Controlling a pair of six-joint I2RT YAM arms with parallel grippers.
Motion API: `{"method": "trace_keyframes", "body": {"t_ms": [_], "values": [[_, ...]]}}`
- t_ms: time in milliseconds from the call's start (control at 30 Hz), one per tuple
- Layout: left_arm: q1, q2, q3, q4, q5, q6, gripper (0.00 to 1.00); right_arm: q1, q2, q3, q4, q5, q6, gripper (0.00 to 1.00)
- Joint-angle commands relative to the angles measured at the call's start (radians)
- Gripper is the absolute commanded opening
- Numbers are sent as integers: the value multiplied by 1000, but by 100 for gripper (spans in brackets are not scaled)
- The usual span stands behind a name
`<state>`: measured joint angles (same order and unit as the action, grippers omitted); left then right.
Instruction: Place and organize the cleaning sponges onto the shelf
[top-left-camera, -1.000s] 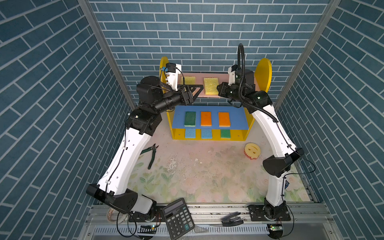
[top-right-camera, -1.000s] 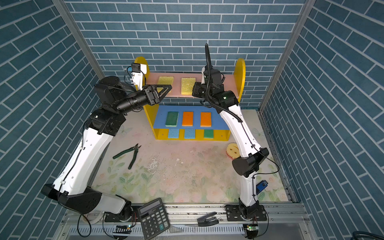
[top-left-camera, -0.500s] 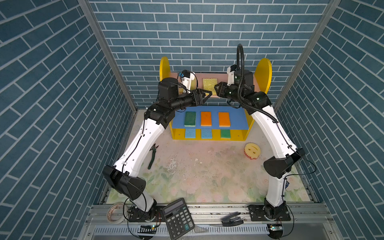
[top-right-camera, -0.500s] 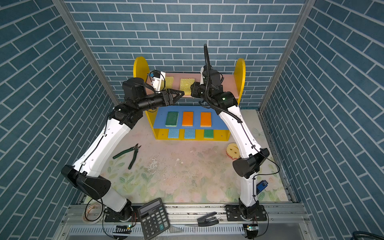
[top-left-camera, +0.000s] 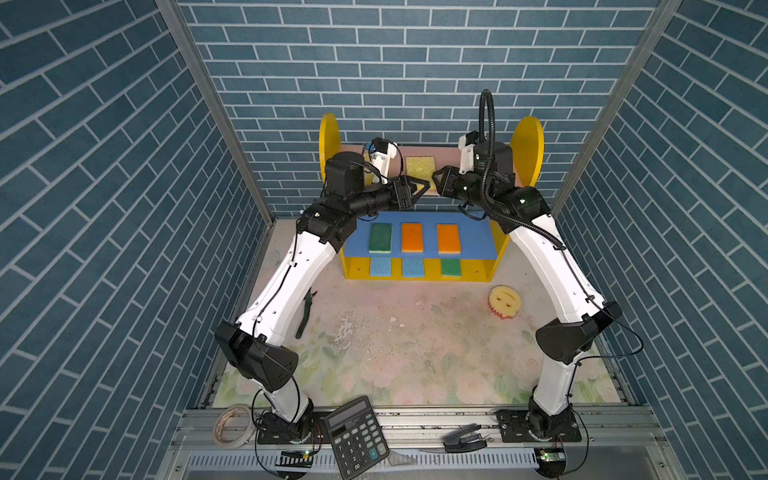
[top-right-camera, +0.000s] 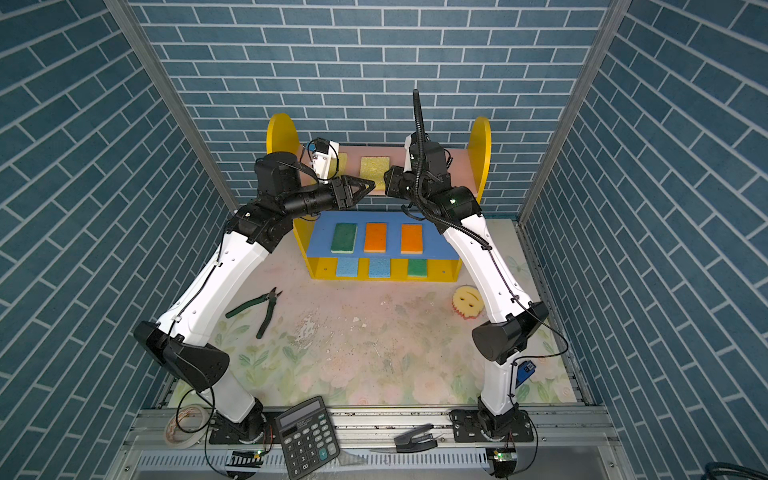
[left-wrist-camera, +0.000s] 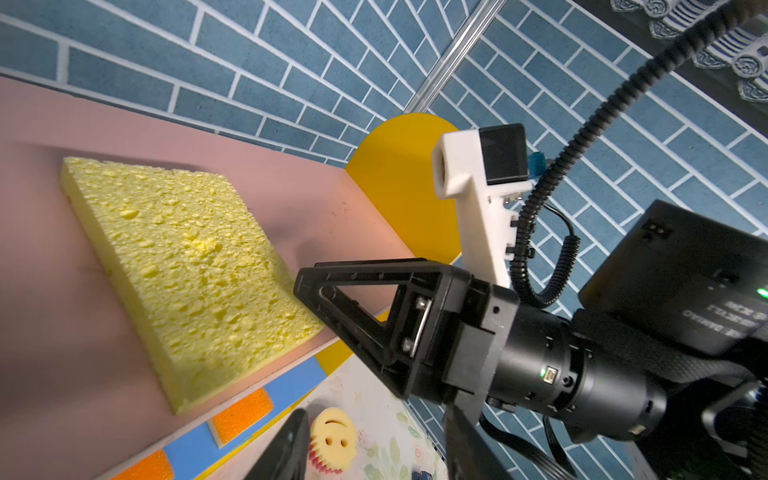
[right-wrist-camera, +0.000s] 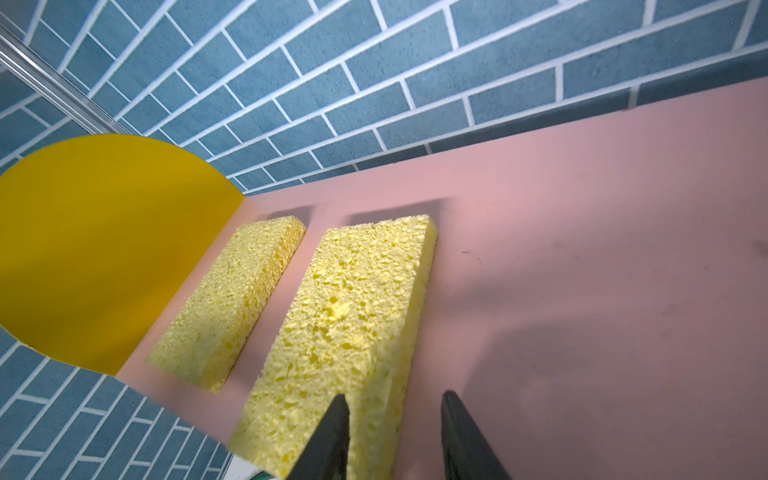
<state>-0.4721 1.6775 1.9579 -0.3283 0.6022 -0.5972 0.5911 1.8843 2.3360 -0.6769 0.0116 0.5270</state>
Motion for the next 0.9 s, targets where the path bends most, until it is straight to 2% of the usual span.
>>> {"method": "trace_keyframes", "body": {"t_ms": [0, 300, 867], "values": [[-9, 8, -1, 6, -17, 16, 53, 4, -40, -24, 33, 7, 16, 39], [-9, 86, 77, -40, -45, 41, 52, 3, -79, -84, 58, 13, 18, 41], [-8, 145, 135, -43, -90, 53, 52, 0, -115, -156, 90, 17, 14, 43]]}}
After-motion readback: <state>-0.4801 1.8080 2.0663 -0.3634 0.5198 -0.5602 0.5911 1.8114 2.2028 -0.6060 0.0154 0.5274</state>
